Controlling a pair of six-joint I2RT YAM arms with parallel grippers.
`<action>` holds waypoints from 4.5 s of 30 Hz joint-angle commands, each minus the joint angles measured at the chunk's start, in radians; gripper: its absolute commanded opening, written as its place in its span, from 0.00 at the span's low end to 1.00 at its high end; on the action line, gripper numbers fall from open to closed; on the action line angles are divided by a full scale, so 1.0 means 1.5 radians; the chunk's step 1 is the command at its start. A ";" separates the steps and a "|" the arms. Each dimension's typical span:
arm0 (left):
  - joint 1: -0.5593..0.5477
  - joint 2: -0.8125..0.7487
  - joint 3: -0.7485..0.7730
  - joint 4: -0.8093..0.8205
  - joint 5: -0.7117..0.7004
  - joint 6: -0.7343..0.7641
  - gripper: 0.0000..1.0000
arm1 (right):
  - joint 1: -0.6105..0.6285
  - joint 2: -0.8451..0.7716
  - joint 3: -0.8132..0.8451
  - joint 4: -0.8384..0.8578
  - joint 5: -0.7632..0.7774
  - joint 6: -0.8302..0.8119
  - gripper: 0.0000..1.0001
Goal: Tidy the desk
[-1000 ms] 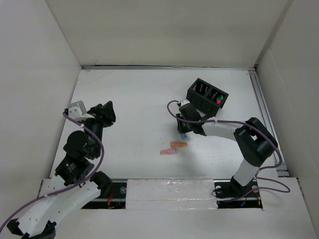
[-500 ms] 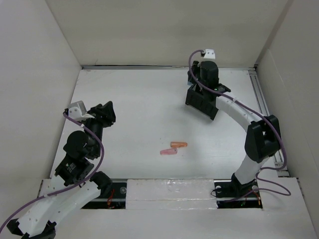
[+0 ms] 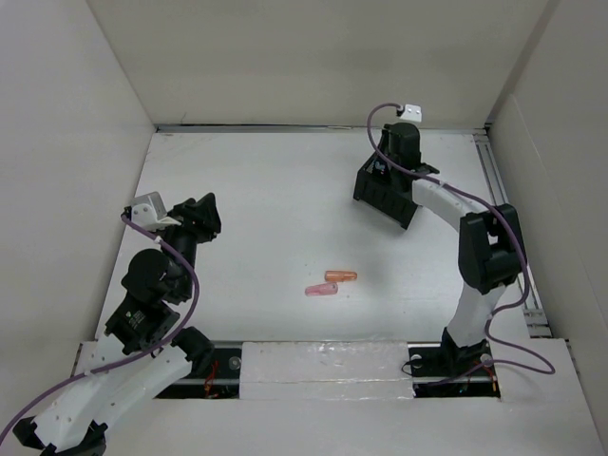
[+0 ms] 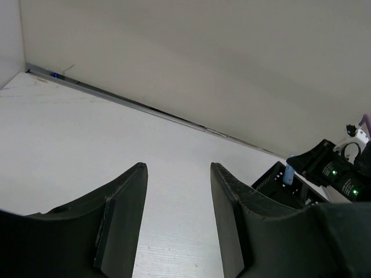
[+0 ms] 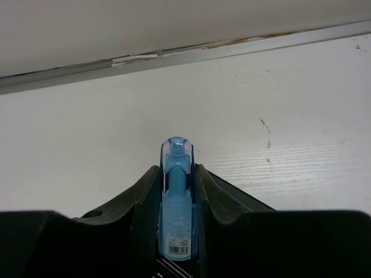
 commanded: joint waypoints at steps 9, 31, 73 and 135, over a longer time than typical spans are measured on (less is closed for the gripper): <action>0.004 -0.003 0.021 0.024 0.015 0.005 0.44 | 0.026 -0.142 -0.091 0.027 0.066 0.023 0.52; 0.004 0.008 0.023 0.020 0.028 0.005 0.44 | 0.364 -0.432 -0.448 -0.368 -0.073 0.097 0.76; 0.004 0.015 0.025 0.018 0.026 0.010 0.43 | 0.364 -0.072 -0.277 -0.184 -0.115 -0.005 0.32; 0.004 0.005 0.024 0.021 0.062 0.004 0.43 | 0.126 -0.291 -0.219 0.060 -0.133 0.041 0.00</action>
